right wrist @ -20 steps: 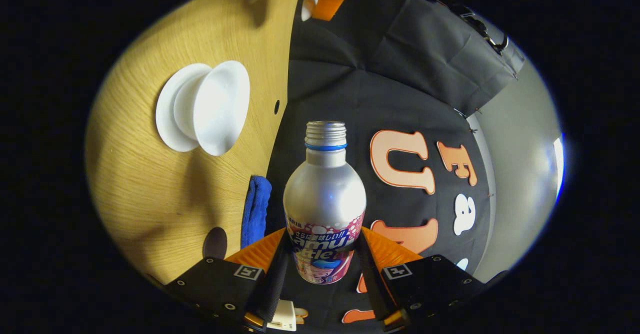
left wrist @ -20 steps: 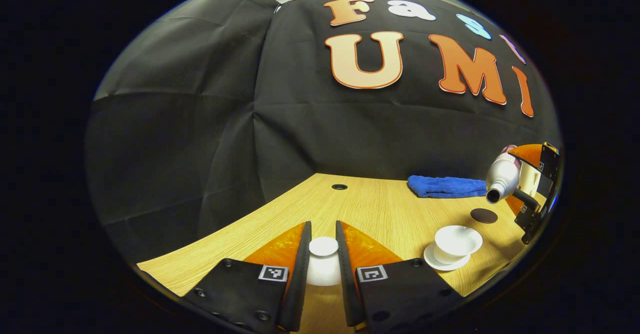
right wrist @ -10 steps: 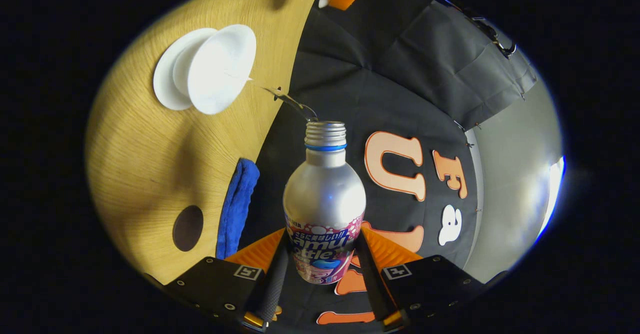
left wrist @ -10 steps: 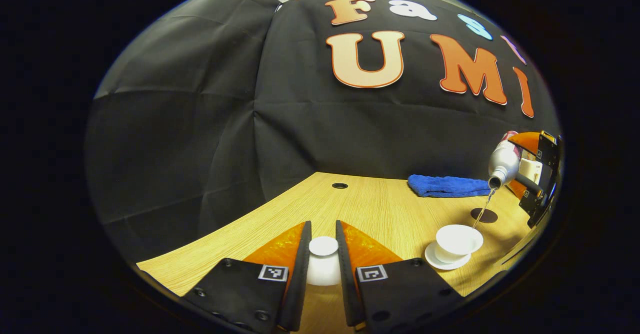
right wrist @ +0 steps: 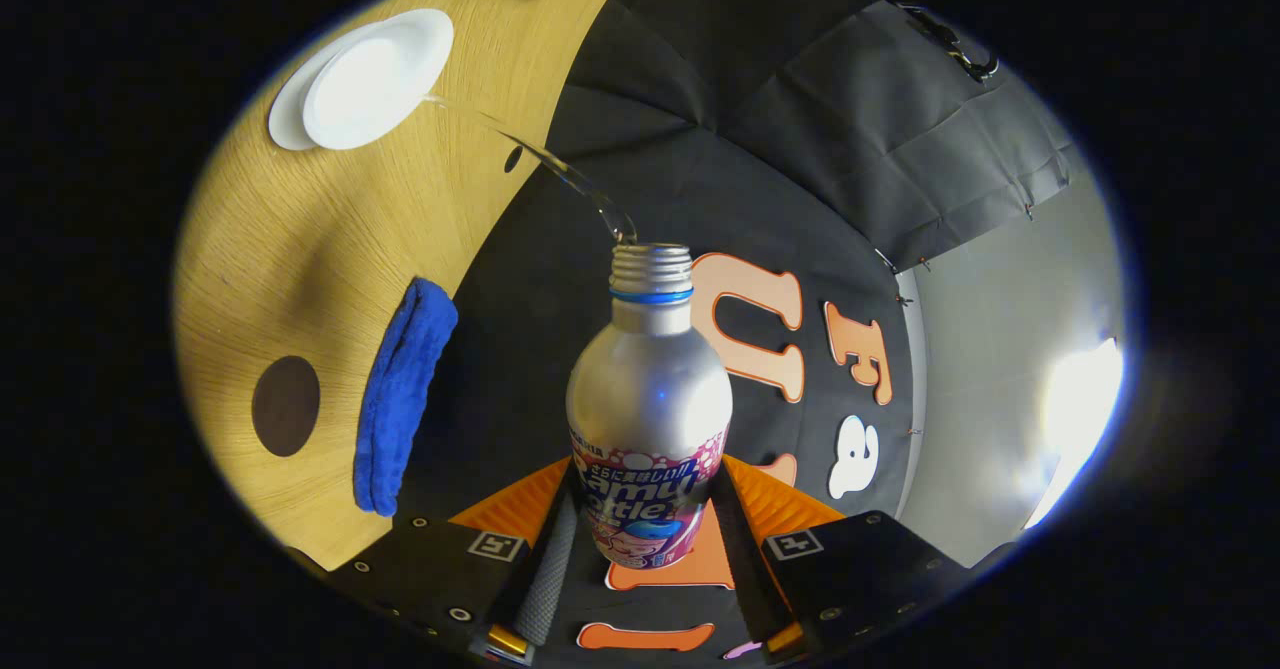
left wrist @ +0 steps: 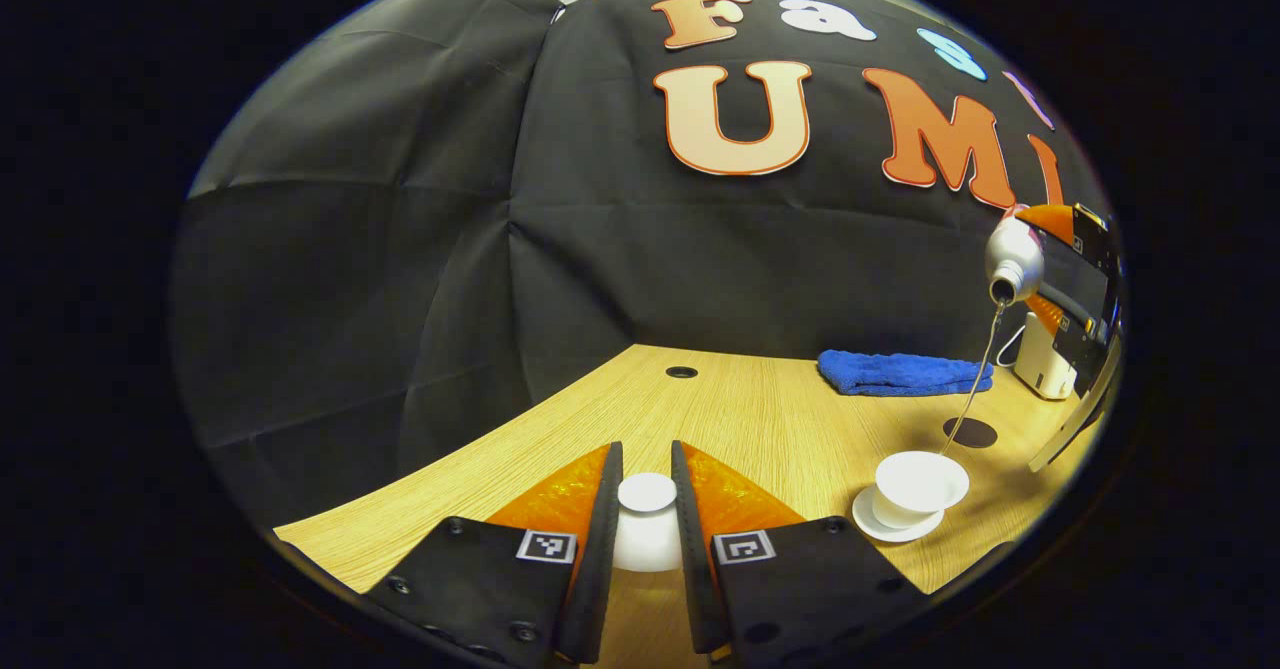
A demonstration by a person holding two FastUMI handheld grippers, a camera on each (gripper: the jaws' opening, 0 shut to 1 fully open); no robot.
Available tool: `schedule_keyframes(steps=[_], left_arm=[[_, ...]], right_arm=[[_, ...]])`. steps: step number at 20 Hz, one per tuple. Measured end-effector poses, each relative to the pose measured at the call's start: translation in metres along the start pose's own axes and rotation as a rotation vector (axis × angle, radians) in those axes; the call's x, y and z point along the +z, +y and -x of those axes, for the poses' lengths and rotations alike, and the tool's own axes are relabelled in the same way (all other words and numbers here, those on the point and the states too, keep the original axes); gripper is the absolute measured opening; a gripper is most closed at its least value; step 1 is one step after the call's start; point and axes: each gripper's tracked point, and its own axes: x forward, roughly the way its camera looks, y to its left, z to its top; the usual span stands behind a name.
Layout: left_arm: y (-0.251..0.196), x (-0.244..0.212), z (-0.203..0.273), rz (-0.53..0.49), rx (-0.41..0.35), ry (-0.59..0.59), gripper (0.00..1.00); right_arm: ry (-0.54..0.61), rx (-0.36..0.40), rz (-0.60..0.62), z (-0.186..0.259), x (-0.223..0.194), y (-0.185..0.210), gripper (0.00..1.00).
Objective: Open the teacup lid with one hand, grasp the water bottle and pour water into the teacup with the other hand; after pouring, place the water bottle on the coaster and then close the teacup lid.
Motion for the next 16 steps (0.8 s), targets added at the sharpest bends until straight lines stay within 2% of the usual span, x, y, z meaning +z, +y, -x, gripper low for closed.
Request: schedule_keyframes(steps=[6, 8, 9, 11, 12, 16], left_arm=[[0.002, 0.002, -0.001, -0.005, 0.002, -0.001, 0.36], [0.0, 0.002, 0.0, -0.005, -0.002, 0.0, 0.33], [0.0, 0.001, 0.0, -0.005, -0.002, -0.002, 0.36], [-0.002, 0.0, 0.002, -0.006, -0.005, 0.001, 0.33], [-0.003, 0.001, 0.002, -0.008, -0.008, 0.002, 0.36], [-0.006, 0.001, 0.002, -0.014, -0.013, -0.008, 0.36]], right_arm=[[-0.019, -0.054, 0.05, 0.0, 0.001, -0.012, 0.72], [-0.033, -0.058, 0.061, 0.001, 0.007, -0.01, 0.72], [-0.037, -0.064, 0.064, 0.001, 0.01, -0.01, 0.73], [-0.052, -0.068, 0.071, 0.003, 0.018, -0.005, 0.73], [-0.062, -0.067, 0.076, 0.004, 0.022, -0.002, 0.73], [-0.084, -0.08, 0.1, 0.01, 0.036, 0.009, 0.73]])
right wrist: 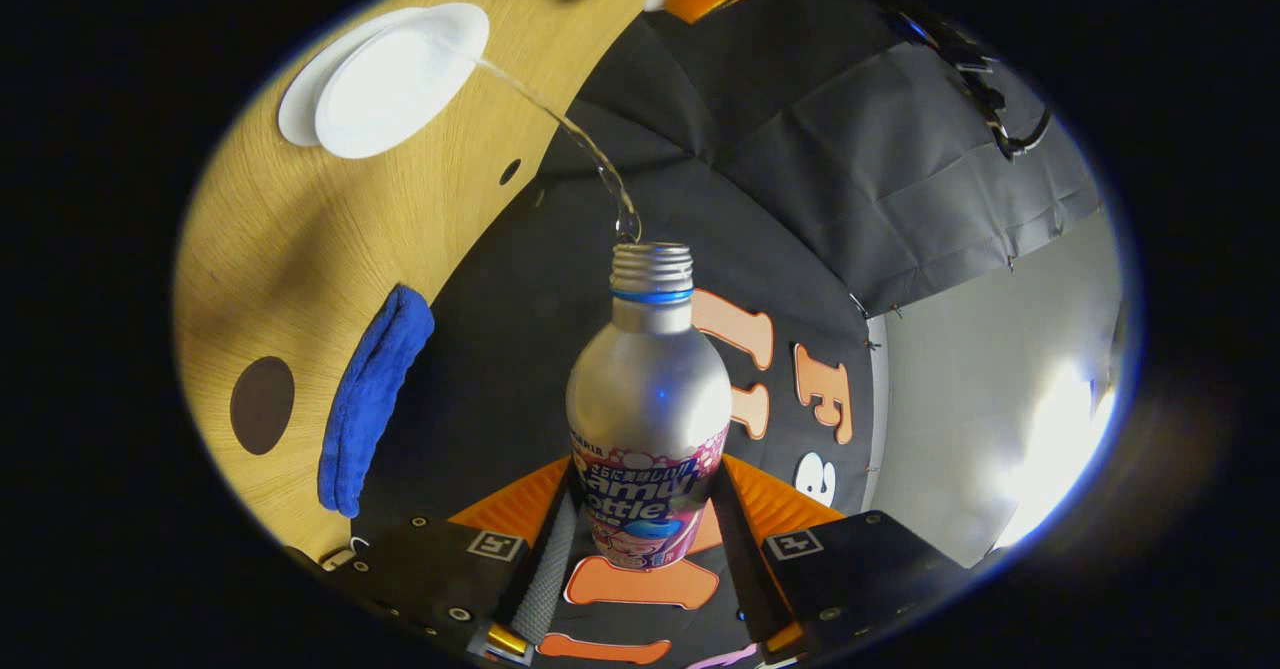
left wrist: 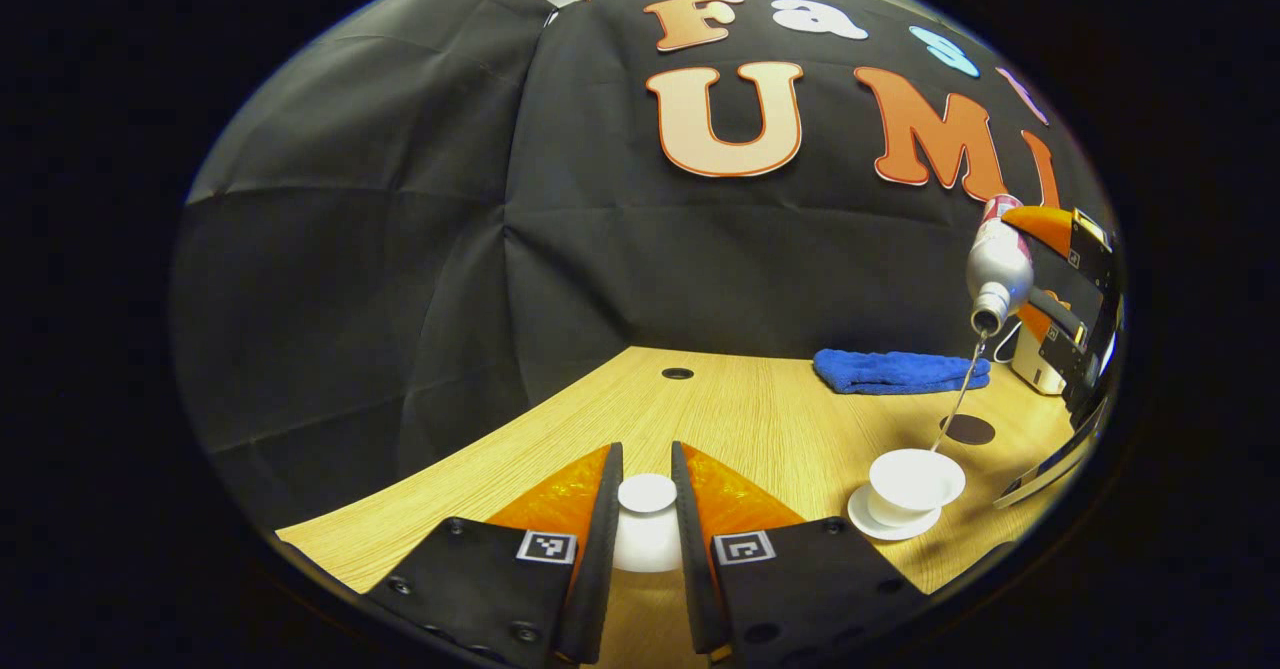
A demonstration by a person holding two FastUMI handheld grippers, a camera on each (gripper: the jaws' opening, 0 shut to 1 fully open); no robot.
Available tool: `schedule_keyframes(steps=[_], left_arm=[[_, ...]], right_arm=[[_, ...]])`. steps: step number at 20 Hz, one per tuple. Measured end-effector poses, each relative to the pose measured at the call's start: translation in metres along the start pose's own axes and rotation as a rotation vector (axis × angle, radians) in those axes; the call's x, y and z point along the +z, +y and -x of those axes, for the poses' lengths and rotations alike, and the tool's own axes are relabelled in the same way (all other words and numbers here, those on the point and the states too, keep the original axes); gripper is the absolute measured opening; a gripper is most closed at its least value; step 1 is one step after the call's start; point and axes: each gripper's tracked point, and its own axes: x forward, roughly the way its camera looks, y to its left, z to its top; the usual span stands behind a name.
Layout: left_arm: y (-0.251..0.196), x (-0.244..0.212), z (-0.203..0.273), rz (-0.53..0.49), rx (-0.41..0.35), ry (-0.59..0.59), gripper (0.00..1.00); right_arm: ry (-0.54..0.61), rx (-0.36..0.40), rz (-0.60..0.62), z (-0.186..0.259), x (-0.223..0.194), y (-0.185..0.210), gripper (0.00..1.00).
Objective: Open the teacup lid with one hand, grasp the water bottle and pour water into the teacup with the other hand; after pouring, place the water bottle on the coaster and then close the teacup lid.
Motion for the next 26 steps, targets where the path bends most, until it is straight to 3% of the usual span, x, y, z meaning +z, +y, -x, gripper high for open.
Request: schedule_keyframes(steps=[3, 4, 13, 16, 17, 26], left_arm=[[-0.006, 0.0, 0.002, 0.002, -0.015, -0.002, 0.32], [-0.008, 0.001, 0.0, 0.004, -0.019, -0.006, 0.39], [-0.02, 0.011, -0.001, 0.009, -0.043, -0.027, 0.36], [-0.023, 0.012, -0.001, 0.016, -0.049, -0.035, 0.32], [-0.022, 0.013, -0.001, 0.017, -0.046, -0.034, 0.36], [-0.026, 0.013, -0.002, 0.026, -0.055, -0.038, 0.36]], right_arm=[[-0.02, -0.001, 0.025, 0.004, 0.009, 0.006, 0.73], [-0.026, 0.001, 0.026, 0.004, 0.012, 0.009, 0.73], [-0.067, -0.005, 0.037, 0.017, 0.037, 0.018, 0.73], [-0.075, 0.02, 0.013, 0.019, 0.042, 0.026, 0.73], [-0.077, 0.029, 0.003, 0.02, 0.043, 0.029, 0.73], [-0.052, 0.166, -0.199, 0.019, 0.049, 0.06, 0.73]])
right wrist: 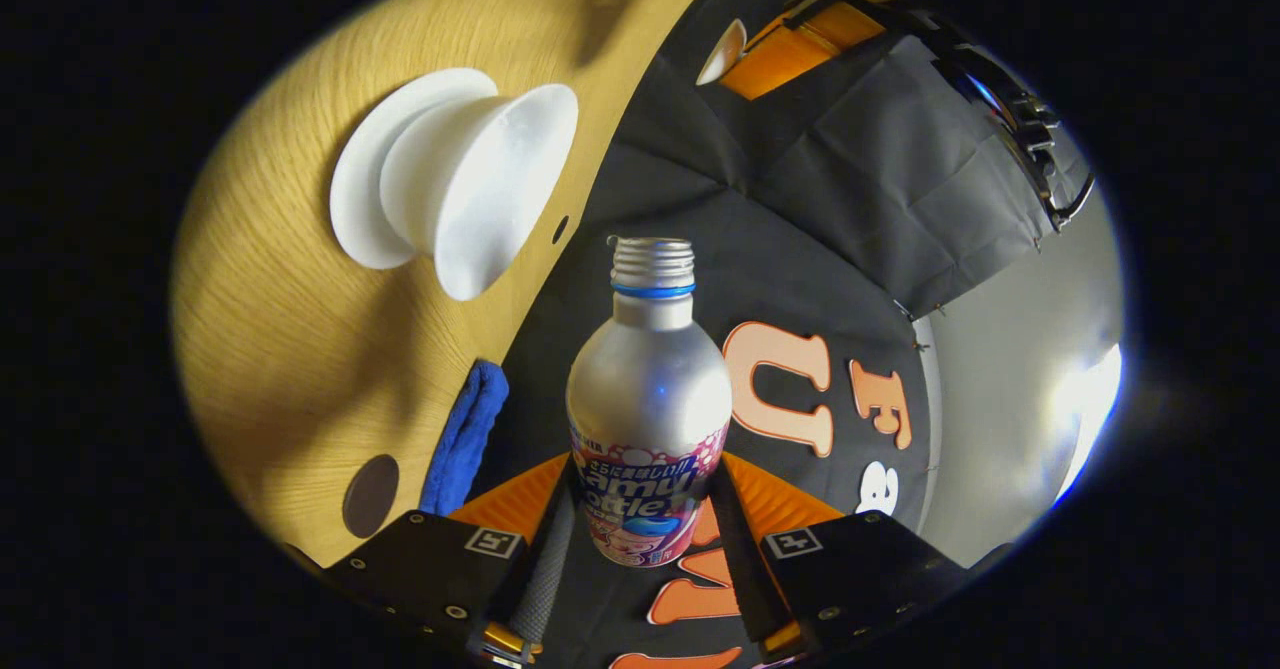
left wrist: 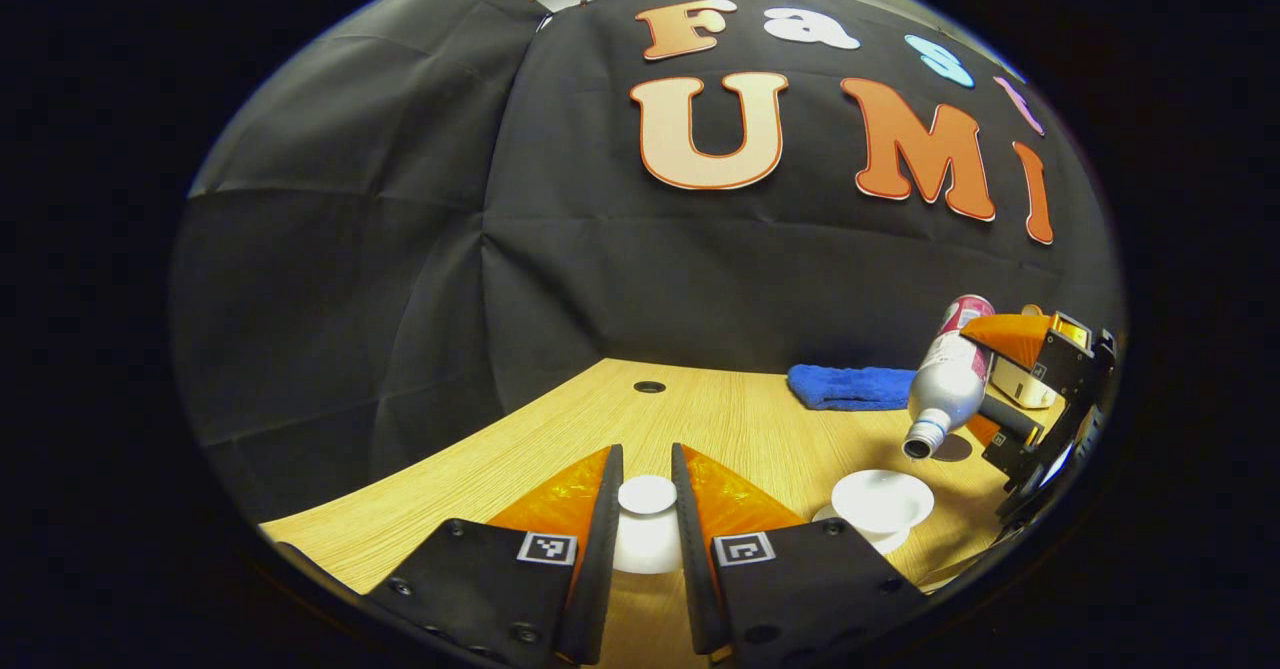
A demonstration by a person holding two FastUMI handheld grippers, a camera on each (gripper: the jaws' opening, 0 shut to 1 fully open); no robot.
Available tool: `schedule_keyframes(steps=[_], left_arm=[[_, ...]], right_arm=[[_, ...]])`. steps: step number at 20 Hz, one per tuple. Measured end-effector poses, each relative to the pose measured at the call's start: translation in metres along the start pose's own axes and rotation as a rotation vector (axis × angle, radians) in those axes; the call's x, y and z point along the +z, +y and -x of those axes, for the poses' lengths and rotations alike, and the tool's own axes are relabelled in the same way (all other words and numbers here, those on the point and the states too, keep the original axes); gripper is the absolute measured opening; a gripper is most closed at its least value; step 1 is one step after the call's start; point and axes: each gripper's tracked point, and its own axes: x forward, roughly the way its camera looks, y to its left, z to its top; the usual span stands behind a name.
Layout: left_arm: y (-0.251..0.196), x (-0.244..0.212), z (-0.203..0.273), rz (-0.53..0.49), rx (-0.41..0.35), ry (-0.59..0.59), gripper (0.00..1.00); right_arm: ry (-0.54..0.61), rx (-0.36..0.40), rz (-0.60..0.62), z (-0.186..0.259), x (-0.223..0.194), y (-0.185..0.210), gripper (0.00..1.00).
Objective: Open the teacup lid with one hand, grasp the water bottle and pour water into the teacup with the other hand; after pouring, place the water bottle on the coaster and then close the teacup lid.
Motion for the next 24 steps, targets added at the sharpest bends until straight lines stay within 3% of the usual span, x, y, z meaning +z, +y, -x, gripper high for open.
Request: schedule_keyframes(steps=[3, 10, 14, 20, 21, 24], left_arm=[[-0.007, 0.002, -0.001, 0.008, -0.017, -0.008, 0.36], [-0.025, 0.015, -0.003, 0.01, -0.046, -0.029, 0.36], [-0.041, 0.025, -0.005, 0.013, -0.073, -0.051, 0.36], [-0.056, 0.037, -0.002, -0.004, -0.091, -0.072, 0.36], [-0.058, 0.037, -0.002, -0.005, -0.092, -0.073, 0.32], [-0.062, 0.037, -0.001, -0.012, -0.096, -0.071, 0.36]], right_arm=[[0.036, 0.076, -0.172, 0.003, -0.004, 0.015, 0.73], [0.136, 0.081, -0.437, 0.001, -0.033, 0.016, 0.73], [0.238, 0.046, -0.566, -0.006, -0.067, 0.02, 0.74], [0.36, 0.102, -0.991, -0.021, -0.092, 0.056, 0.73], [0.375, 0.109, -1.068, -0.022, -0.095, 0.059, 0.73], [0.41, 0.127, -1.271, -0.025, -0.101, 0.07, 0.73]])
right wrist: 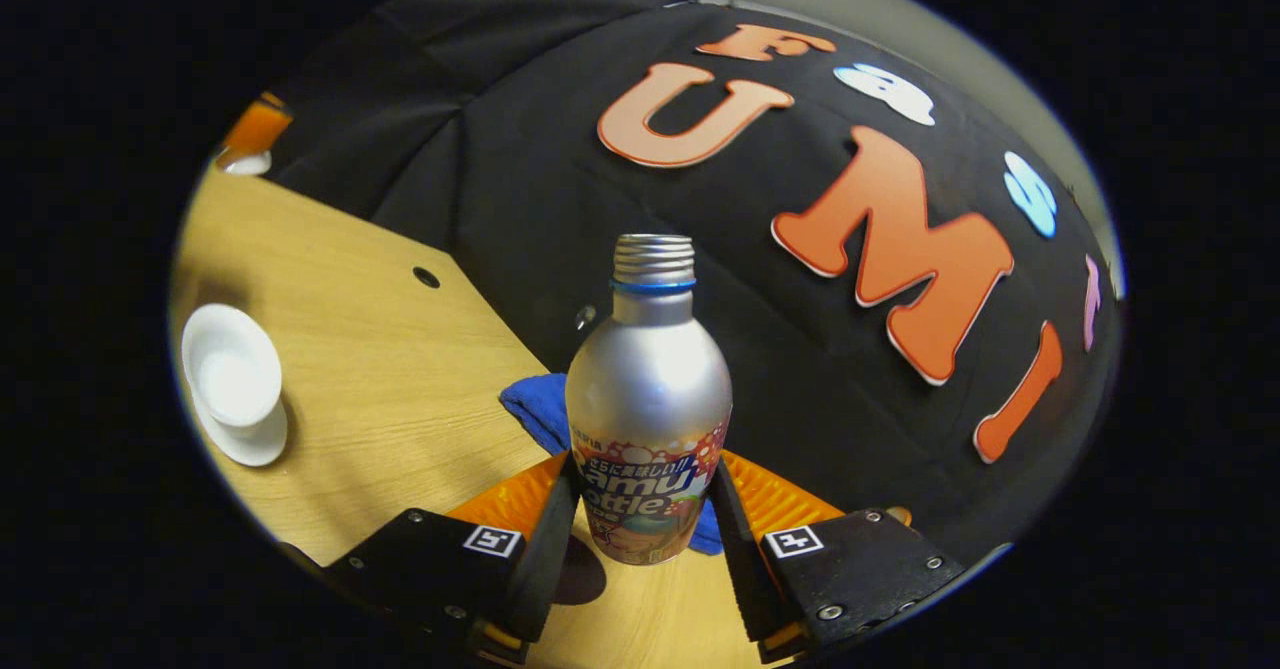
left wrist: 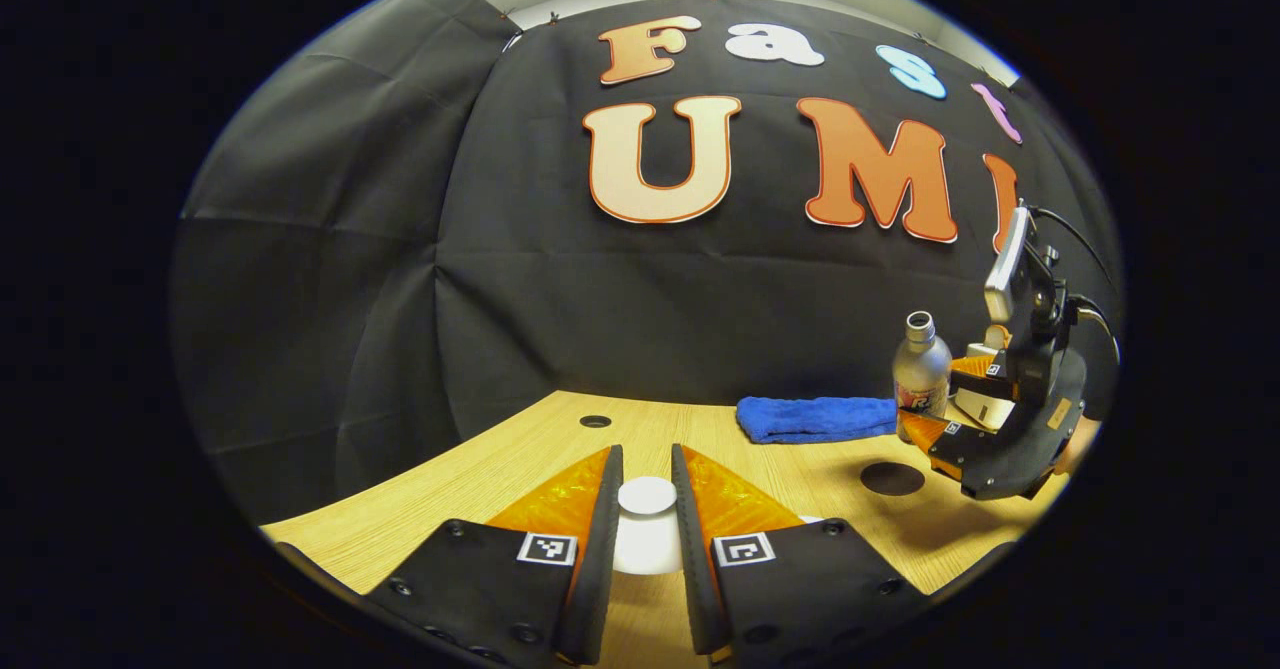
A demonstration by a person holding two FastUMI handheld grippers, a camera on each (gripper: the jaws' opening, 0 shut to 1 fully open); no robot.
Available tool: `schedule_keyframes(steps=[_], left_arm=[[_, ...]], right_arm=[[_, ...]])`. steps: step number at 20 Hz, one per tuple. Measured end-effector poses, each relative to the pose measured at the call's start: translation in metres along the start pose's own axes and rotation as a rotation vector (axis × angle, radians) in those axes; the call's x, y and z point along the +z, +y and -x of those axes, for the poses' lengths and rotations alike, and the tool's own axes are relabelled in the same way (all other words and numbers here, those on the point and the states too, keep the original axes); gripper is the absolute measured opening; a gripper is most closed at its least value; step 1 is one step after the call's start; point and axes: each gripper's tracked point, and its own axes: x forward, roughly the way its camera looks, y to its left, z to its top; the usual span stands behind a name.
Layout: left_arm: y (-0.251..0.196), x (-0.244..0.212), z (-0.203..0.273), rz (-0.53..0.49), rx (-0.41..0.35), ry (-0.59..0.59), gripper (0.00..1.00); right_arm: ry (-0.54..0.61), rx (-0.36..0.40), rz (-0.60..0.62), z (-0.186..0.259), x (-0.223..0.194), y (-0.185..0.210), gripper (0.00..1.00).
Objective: Open the teacup lid with one hand, grasp the water bottle and pour water into the teacup with the other hand; after pouring, place the water bottle on the coaster and then close the teacup lid.
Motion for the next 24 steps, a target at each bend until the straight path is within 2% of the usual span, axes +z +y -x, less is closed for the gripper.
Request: schedule_keyframes(steps=[5, 7, 9, 15, 21, 24], left_arm=[[-0.006, 0.0, -0.001, -0.006, -0.006, 0.006, 0.36], [-0.01, -0.001, 0.0, -0.007, -0.011, 0.008, 0.36], [-0.012, -0.003, -0.001, -0.012, -0.014, 0.013, 0.36], [-0.017, -0.009, -0.002, -0.014, -0.02, 0.035, 0.36], [-0.027, -0.009, -0.003, -0.011, -0.041, 0.039, 0.36], [-0.039, -0.01, -0.005, 0.002, -0.065, 0.05, 0.36]], right_arm=[[0.072, 0.062, -0.262, -0.004, -0.001, 0.003, 0.74], [0.102, 0.111, -0.363, -0.003, 0.0, 0.006, 0.74], [0.133, 0.124, -0.417, -0.006, -0.003, 0.004, 0.74], [0.225, 0.148, -0.462, -0.008, -0.019, 0.014, 0.74], [0.192, 0.133, -0.435, -0.012, -0.021, 0.014, 0.75], [0.185, 0.152, -0.415, -0.009, -0.022, 0.016, 0.81]])
